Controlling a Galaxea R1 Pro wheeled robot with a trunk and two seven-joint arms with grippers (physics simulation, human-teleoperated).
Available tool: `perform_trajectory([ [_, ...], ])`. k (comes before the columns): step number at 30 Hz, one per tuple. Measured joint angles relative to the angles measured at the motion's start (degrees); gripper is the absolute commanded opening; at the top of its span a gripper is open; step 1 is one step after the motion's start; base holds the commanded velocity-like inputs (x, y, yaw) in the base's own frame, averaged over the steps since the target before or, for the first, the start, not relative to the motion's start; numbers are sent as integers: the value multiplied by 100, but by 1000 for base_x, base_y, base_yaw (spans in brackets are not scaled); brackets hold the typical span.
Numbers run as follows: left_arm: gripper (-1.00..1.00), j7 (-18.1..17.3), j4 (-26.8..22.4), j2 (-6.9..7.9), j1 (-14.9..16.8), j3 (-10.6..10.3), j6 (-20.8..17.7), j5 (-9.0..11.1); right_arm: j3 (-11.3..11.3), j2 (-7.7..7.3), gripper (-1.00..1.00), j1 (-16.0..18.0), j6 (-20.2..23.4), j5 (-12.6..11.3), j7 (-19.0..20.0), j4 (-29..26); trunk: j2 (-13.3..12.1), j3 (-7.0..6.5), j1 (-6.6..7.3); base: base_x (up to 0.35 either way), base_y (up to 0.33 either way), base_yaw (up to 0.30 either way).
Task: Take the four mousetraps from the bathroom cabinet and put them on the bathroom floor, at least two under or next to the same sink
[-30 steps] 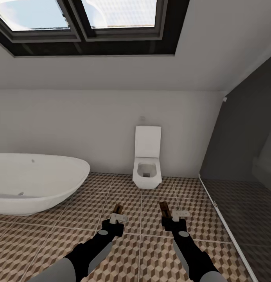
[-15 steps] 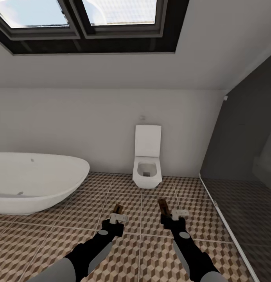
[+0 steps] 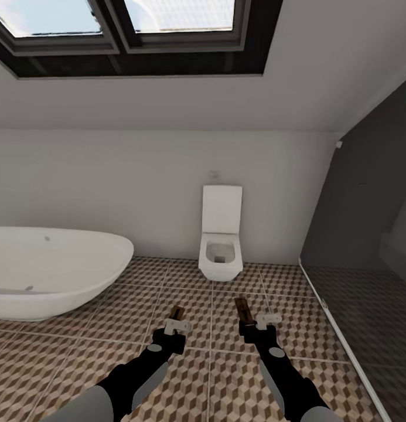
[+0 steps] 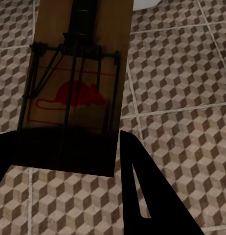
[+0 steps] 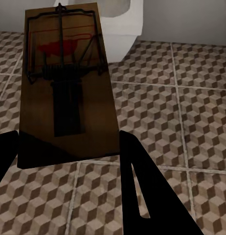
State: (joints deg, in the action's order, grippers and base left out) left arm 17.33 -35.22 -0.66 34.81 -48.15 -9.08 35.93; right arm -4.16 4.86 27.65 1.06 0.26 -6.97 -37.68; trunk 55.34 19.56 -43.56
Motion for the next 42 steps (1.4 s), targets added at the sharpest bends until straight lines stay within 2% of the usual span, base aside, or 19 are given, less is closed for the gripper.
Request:
perform_trajectory([
  [42,-100,0,7,0,0,0,0,0,-8,9,-100,0,0,8,-8,0,1686,755,-923,0,0,0],
])
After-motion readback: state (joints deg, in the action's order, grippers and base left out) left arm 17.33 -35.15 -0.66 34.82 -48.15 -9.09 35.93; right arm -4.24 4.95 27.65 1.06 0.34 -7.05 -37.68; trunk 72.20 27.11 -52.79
